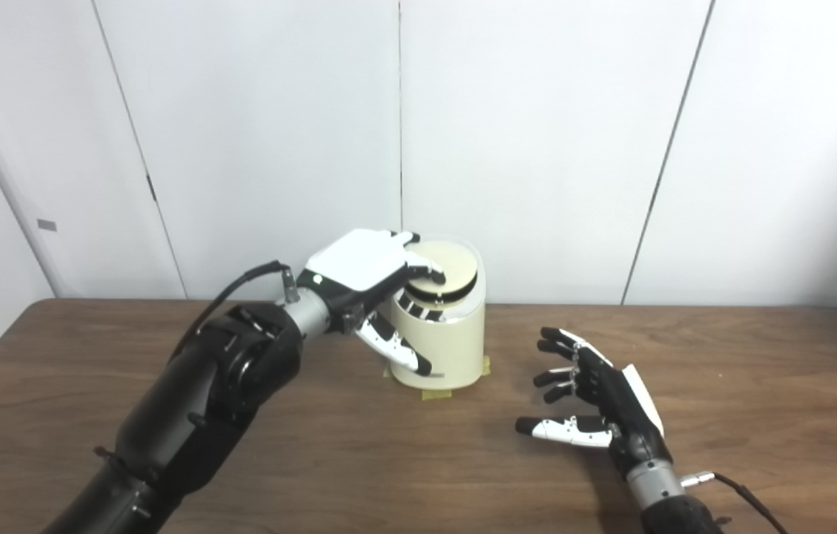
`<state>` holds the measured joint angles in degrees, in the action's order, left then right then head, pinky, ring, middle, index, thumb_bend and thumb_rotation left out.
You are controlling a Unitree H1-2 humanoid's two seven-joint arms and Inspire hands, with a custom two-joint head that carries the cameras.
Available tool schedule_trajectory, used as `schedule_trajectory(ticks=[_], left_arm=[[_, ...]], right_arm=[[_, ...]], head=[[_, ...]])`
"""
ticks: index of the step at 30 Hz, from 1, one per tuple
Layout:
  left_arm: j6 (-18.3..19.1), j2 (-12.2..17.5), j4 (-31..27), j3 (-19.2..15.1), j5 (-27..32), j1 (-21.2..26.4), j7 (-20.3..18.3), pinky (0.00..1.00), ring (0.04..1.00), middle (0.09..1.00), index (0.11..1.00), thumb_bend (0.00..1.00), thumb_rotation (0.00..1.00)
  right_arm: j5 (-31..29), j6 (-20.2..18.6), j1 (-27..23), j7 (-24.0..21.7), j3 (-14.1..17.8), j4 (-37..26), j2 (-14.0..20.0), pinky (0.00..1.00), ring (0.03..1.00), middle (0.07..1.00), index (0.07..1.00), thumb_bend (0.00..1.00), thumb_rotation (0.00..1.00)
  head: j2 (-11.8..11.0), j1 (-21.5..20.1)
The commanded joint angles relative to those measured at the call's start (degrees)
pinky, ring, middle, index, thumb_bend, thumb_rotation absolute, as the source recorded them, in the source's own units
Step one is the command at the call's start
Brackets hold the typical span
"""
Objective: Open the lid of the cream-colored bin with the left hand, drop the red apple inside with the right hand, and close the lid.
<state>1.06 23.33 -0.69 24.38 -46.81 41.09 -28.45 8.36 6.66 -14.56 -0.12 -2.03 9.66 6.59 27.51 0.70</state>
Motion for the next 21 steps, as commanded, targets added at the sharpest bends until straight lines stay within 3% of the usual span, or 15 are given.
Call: schedule_trajectory(ticks=[1, 13, 21], left_arm=[[-0.84, -0.05, -0.37, 0.42, -1.20, 1.42, 0.25, 1.00, 1.000, 0.835, 0.835, 1.00, 0.47], [-1.61, -1.86, 2.58, 3.10, -5.62, -1.74, 2.97, 1.00, 1.000, 0.824, 0.814, 1.00, 0.47], [-2.01, -1.86, 4.03, 3.17, -4.80, -3.33, 4.74, 1.00, 1.000, 0.818, 0.815, 0.99, 0.44]], right_arm=[[0.31, 0.14, -1.56, 0.37, 0.24, -2.54, 0.11, 0.49, 0.604, 0.806, 0.823, 0.79, 0.12], [-0.23, -0.54, -0.86, 0.09, 0.43, -3.44, -0.05, 0.49, 0.611, 0.812, 0.823, 0.79, 0.12], [0.22, 0.09, -0.77, 0.47, 0.36, -3.01, 0.27, 0.48, 0.607, 0.806, 0.820, 0.79, 0.13]], head=[[0.13, 0.01], [0.54, -0.09], [0.75, -0.07]])
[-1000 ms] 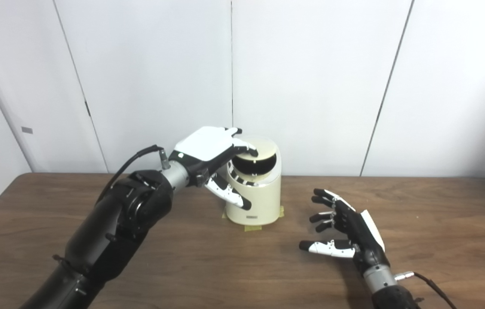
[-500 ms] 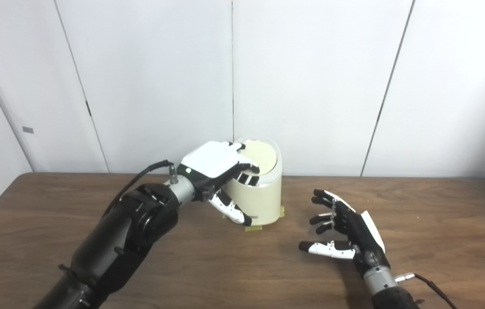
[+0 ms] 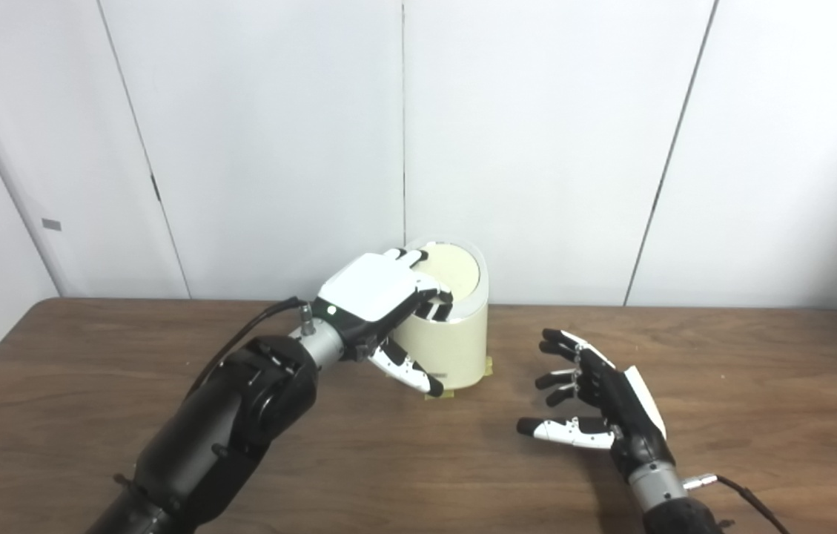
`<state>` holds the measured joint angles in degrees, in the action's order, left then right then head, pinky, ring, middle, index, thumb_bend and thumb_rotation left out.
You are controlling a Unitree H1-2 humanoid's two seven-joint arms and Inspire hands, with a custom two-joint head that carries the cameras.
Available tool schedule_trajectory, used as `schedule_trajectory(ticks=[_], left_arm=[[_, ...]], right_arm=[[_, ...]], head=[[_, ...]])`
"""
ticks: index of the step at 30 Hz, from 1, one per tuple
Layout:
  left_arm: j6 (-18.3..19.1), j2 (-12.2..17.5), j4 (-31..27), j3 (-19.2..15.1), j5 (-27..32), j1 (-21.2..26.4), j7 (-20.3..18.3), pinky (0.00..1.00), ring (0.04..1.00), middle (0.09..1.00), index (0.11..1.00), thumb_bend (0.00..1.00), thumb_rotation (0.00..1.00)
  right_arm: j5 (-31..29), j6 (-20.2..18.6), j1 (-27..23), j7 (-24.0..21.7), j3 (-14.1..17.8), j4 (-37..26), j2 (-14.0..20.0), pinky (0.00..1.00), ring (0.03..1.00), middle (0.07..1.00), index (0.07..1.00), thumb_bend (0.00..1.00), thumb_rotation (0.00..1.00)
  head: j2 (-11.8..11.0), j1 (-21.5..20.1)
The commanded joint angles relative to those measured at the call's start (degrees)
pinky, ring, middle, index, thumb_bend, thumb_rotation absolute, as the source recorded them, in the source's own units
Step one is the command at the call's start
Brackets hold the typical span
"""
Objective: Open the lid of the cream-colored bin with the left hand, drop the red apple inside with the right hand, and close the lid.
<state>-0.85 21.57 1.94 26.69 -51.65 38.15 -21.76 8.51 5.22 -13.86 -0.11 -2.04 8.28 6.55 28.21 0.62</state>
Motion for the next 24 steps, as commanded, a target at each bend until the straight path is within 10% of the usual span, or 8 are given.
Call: schedule_trajectory(ticks=[1, 6, 24], left_arm=[[-0.05, -0.10, 0.99, 0.45, 0.47, -0.61, -1.66, 1.00, 1.000, 0.817, 0.813, 0.99, 0.44], [-0.81, -0.32, -2.68, -3.12, 3.60, -1.98, 1.90, 1.00, 0.989, 0.804, 0.802, 0.98, 0.44], [-5.08, -10.32, -6.32, -27.67, 42.11, -20.80, 13.89, 0.76, 0.859, 0.881, 0.906, 0.81, 0.33]], right_arm=[[0.26, 1.40, -1.41, 0.50, 0.34, -1.78, 0.35, 0.48, 0.607, 0.805, 0.820, 0.79, 0.13], [0.05, 1.12, -1.29, 0.53, 0.46, -1.92, 0.14, 0.48, 0.608, 0.806, 0.819, 0.78, 0.11], [-0.14, 1.85, -0.18, 1.02, 0.54, -2.00, -0.38, 0.46, 0.625, 0.810, 0.828, 0.79, 0.13]], head=[[0.05, 0.01], [0.03, 0.19], [0.67, -0.77]])
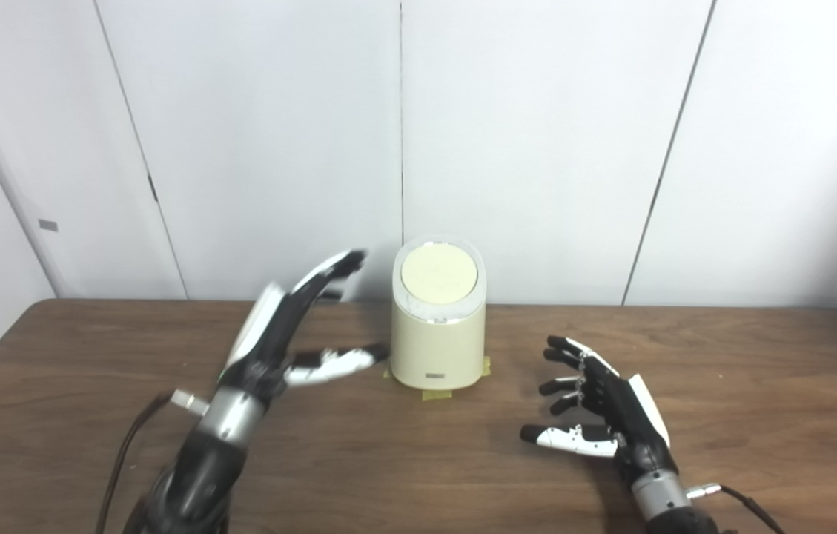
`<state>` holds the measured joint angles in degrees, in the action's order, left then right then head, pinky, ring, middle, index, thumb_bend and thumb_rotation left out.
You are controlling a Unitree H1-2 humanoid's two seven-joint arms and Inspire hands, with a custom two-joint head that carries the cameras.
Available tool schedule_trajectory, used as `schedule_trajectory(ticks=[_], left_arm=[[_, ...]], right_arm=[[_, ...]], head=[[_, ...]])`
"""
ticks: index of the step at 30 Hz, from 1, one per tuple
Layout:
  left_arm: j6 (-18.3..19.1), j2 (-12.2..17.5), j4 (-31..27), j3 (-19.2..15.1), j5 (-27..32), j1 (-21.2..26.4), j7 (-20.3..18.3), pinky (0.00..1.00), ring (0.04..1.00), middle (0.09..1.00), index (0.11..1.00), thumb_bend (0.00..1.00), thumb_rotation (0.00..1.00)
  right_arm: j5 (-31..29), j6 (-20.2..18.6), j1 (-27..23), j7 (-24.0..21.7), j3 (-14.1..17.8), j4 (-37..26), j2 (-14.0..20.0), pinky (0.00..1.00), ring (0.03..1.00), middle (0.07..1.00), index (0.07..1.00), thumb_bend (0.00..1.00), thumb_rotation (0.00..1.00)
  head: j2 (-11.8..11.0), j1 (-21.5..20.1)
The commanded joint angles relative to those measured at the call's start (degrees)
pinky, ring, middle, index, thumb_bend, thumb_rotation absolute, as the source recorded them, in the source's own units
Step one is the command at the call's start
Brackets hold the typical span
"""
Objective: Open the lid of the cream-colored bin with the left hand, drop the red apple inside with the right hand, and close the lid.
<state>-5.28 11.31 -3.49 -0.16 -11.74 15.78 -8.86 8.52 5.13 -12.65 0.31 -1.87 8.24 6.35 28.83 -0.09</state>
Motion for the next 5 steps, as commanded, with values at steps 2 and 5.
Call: schedule_trajectory(ticks=[2, 5], left_arm=[[-0.92, -0.59, 0.25, -2.01, 5.04, -0.26, 1.25, 0.72, 0.830, 0.859, 0.901, 0.82, 0.34], [-1.99, -0.88, 2.32, -3.18, 7.70, -2.38, 1.40, 0.67, 0.790, 0.825, 0.880, 0.80, 0.33]], right_arm=[[-0.19, 1.92, -1.18, 0.62, 0.34, -1.91, -0.23, 0.47, 0.630, 0.811, 0.828, 0.79, 0.15], [-0.62, 2.01, -0.81, 0.67, 0.48, -1.94, -0.53, 0.48, 0.641, 0.817, 0.826, 0.80, 0.18]], head=[[0.10, -0.15], [0.18, -0.42]])
